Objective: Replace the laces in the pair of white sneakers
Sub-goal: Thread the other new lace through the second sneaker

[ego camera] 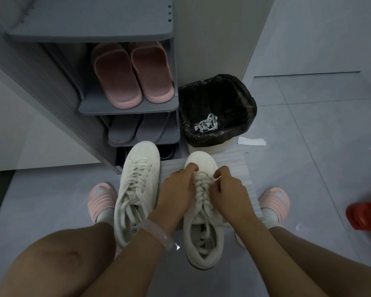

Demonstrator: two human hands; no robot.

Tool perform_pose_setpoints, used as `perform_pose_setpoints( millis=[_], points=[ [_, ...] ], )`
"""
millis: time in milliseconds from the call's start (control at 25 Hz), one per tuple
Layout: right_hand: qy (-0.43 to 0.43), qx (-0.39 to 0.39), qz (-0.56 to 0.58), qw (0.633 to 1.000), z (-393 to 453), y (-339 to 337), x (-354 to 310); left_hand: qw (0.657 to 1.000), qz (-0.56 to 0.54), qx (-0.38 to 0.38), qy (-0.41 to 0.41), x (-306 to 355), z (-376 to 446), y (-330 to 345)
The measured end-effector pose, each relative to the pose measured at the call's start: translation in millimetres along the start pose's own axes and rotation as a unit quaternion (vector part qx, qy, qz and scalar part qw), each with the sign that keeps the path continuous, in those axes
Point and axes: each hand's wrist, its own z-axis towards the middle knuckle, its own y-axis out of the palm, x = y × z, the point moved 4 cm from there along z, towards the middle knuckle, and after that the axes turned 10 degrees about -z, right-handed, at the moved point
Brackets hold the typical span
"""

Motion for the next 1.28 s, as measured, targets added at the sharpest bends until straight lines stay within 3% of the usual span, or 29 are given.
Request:
perform_pose_setpoints(
  millis=[320, 440, 600, 760, 920, 1040, 1160, 1280],
  points=[
    [-0.011, -0.010, 0.047, 0.999, -5, -5, 5, 0.998, 0.054, -0.029, -0.010, -3, 13, 14],
    [-0.055, -0.060, 0.064, 0.995, -9, -6, 3, 1.000, -0.010, -0.009, -0.010, -1, 10, 7],
    [-0.085, -0.109, 0.052, 0.989, -30, -6, 6, 0.993, -0.064, -0.097, -0.032, -1, -18, 3],
    [-0.093, -0.063, -0.013, 0.994, -45, -1, -1, 0.989, -0.018, -0.148, -0.014, -2, -39, 0],
    [-0.053, 0.001, -0.135, 0.989, -51, 0, -15, 0.997, 0.069, -0.032, 0.015, 2, -49, 7],
    [-0.080, 0.076, -0.240, 0.964, -50, -3, -19, 1.000, 0.004, -0.010, -0.014, -6, -50, 6],
    [-0.083, 0.015, -0.275, 0.958, -53, -2, -9, 0.998, -0.044, -0.020, -0.049, -19, -47, -4],
    [-0.092, 0.045, -0.293, 0.951, -55, -2, 5, 0.997, -0.053, -0.047, -0.043, -27, -48, -7]
  ],
)
